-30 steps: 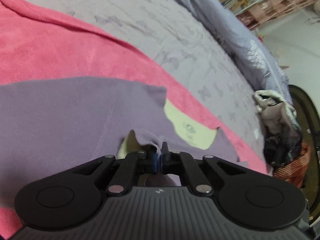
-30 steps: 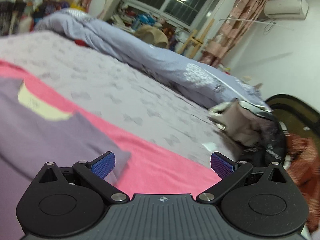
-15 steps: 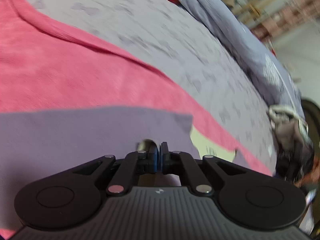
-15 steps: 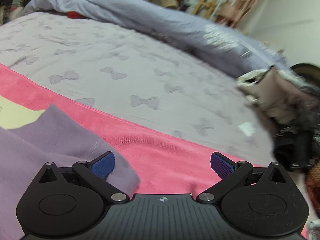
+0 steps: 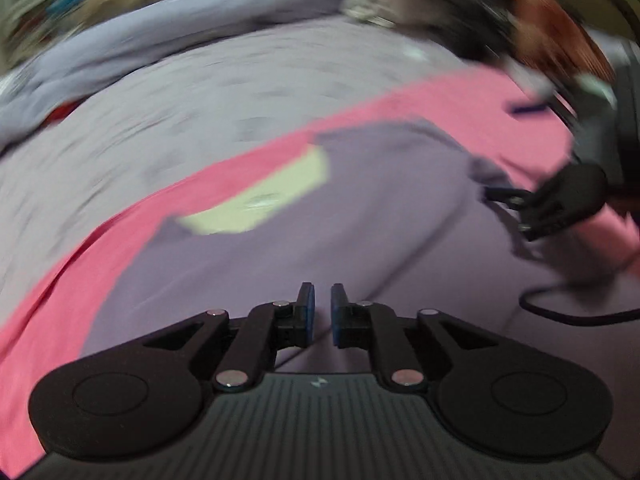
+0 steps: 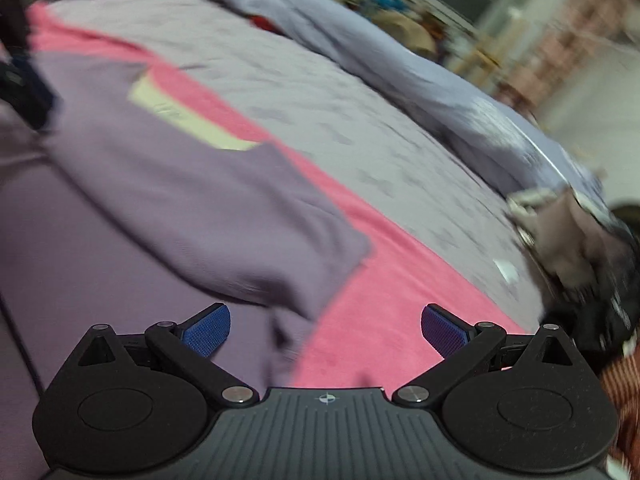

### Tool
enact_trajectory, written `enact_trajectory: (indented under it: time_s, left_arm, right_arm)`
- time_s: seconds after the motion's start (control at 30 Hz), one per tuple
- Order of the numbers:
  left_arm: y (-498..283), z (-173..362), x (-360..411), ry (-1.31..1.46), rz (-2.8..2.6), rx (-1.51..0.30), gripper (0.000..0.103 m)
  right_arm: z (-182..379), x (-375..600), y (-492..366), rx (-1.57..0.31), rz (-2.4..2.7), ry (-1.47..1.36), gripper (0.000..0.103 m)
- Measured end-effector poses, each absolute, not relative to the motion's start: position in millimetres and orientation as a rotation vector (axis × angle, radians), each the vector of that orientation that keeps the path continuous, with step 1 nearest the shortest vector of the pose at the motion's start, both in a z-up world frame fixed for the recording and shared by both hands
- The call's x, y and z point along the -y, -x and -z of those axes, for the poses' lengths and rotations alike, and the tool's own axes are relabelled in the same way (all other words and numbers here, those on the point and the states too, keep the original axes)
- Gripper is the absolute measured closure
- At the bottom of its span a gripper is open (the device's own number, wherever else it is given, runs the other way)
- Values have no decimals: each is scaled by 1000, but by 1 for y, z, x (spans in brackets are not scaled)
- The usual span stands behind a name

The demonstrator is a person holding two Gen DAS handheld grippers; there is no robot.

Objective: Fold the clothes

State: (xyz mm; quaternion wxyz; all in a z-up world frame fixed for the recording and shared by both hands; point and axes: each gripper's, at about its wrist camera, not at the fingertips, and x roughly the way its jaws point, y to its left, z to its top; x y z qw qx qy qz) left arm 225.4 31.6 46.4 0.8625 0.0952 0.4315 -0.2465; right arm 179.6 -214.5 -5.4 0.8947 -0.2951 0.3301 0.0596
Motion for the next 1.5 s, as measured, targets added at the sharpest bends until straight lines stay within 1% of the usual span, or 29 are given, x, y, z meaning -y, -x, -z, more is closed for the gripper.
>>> enact_trajectory:
  time_s: [0.13,0.2,0.43,0.53,0.6,0.73,0.77,0.8,0.83,0.9,1.0,1.03,1.1,1.17,1.23,1.3,1.4,1.43,1.47,1.5]
  left_arm:
    - [-223,-27,1,-321,599,-902,84]
    - [-226,-29,-9,-287,579,-922,84]
    - [-217,-31,-32,-320,542,-935,84]
    - [-215,-34,-40,-328,534,-958,84]
    - [-214,-36,-46,-328,524,-974,84]
    - [-218,-50,-66,-227,455,-1031,84]
    - [-218,-56,-69,-207,440,-1018,83]
    - [-218,-63,-72,-190,425,-1000,76]
    - [-218,-69,-74,-188,410,-975,74]
    - [-221,-82,-76,-168,390,-928,73]
    - [-231,-93,-70,-70,437,-882,73]
    - [-235,-93,-63,-53,453,-873,71]
    - [-241,-84,-45,-46,478,-872,70]
    - [-244,-67,-29,-48,501,-913,69]
    - [-242,-41,-18,-88,482,-999,69]
    - [-229,-29,-20,-111,483,-955,66]
    - [-219,-25,-30,-88,487,-957,64]
    - [-218,-24,-35,-64,487,-958,63]
    - [-217,-23,-39,-39,487,-959,63]
    - [-217,-23,-42,-20,486,-958,63]
  right_arm:
    - [16,213,-193,-623,6,737,0]
    - [19,222,-201,-610,108,780,0]
    - [8,252,-177,-645,-51,637,0]
    - [-10,272,-188,-732,-100,437,0]
    - [-24,286,-188,-752,-128,331,0]
    - [-46,294,-185,-808,-178,264,0]
    - [-51,296,-183,-830,-198,244,0]
    - [-55,298,-180,-852,-218,224,0]
    - [-55,299,-177,-874,-209,227,0]
    - [-53,304,-168,-916,-159,244,0]
    - [-59,316,-170,-919,-78,106,1]
    - [-64,314,-176,-902,-88,26,3]
    - [-68,301,-197,-897,-97,-48,13]
    - [-61,279,-220,-939,-107,-96,37]
    - [-48,257,-241,-992,-127,-148,40]
    - [-22,241,-257,-1036,-96,-102,41]
    - [1,237,-277,-943,-60,-65,22]
    - [4,233,-288,-930,-54,-29,8]
    - [7,229,-298,-918,-47,8,0]
    - [8,230,-307,-911,-43,-3,0]
